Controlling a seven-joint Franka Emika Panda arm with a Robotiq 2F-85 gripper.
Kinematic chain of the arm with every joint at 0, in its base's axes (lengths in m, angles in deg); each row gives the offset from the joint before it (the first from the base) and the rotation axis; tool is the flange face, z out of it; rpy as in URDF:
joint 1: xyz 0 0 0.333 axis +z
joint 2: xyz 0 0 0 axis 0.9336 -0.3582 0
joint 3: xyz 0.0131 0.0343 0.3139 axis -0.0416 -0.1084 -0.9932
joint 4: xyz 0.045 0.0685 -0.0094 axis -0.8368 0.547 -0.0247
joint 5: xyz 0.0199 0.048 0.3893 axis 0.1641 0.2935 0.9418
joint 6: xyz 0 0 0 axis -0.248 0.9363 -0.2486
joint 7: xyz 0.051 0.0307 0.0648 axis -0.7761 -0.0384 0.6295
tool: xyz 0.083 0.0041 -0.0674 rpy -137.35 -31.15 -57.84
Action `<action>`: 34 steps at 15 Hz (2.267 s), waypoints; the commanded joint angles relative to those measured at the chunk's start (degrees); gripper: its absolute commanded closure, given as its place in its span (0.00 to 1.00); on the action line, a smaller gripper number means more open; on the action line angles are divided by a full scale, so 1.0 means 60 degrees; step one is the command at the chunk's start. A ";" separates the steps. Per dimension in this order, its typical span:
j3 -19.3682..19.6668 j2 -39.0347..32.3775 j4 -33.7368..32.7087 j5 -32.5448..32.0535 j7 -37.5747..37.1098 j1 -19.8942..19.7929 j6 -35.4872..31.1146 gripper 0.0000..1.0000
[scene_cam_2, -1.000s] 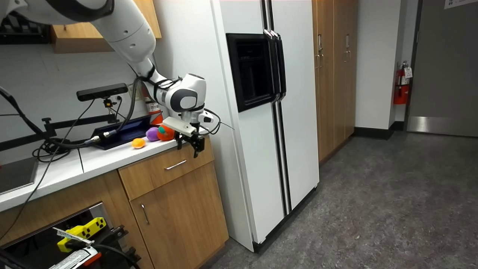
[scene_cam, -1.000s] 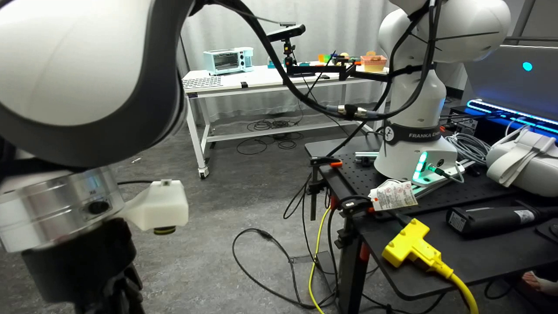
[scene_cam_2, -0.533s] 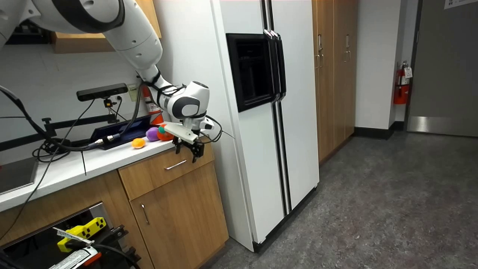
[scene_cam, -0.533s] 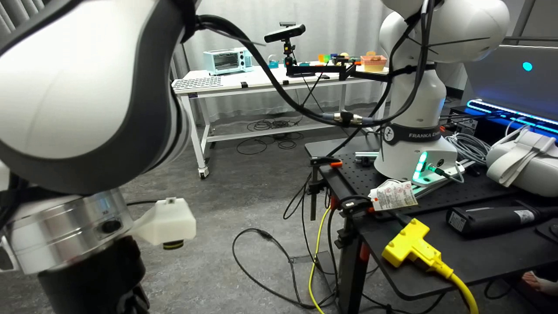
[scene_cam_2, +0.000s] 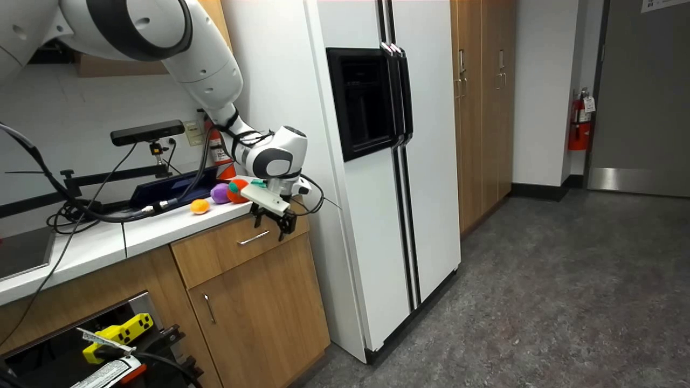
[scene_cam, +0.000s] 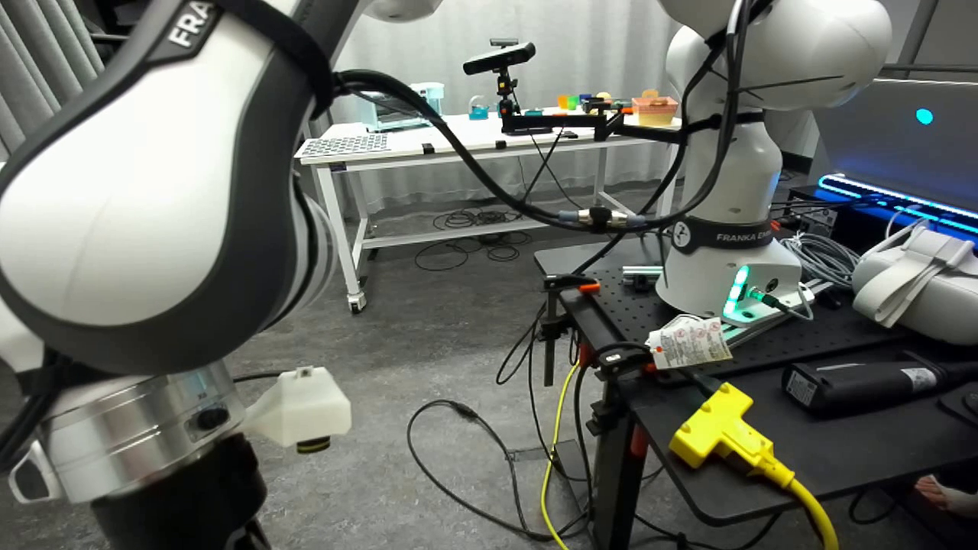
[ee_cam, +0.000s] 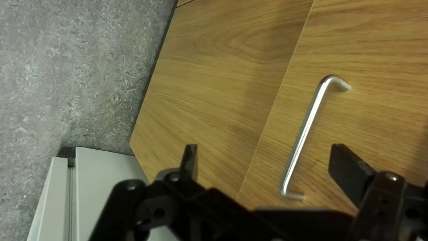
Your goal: Open the drawer
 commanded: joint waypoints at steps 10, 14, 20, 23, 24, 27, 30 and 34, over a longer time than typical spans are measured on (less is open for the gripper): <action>-0.0631 -0.1148 -0.0848 0.0298 0.0389 -0.0311 0.0398 0.00; -0.0599 -0.1215 -0.0793 0.0221 0.0338 -0.0340 0.0349 0.00; -0.0441 -0.1142 -0.0676 0.0124 0.0265 -0.0433 0.0332 0.00; -0.0431 -0.1165 -0.0723 0.0111 0.0237 -0.0437 0.0372 0.00; -0.0453 -0.1184 -0.0741 0.0124 0.0254 -0.0448 0.0396 0.00; -0.0450 -0.1264 -0.0864 0.0088 0.0214 -0.0363 0.0468 0.00; -0.0469 -0.1299 -0.0899 0.0105 0.0228 -0.0361 0.0541 0.00; -0.0451 -0.1313 -0.0922 0.0076 0.0179 -0.0274 0.0569 0.00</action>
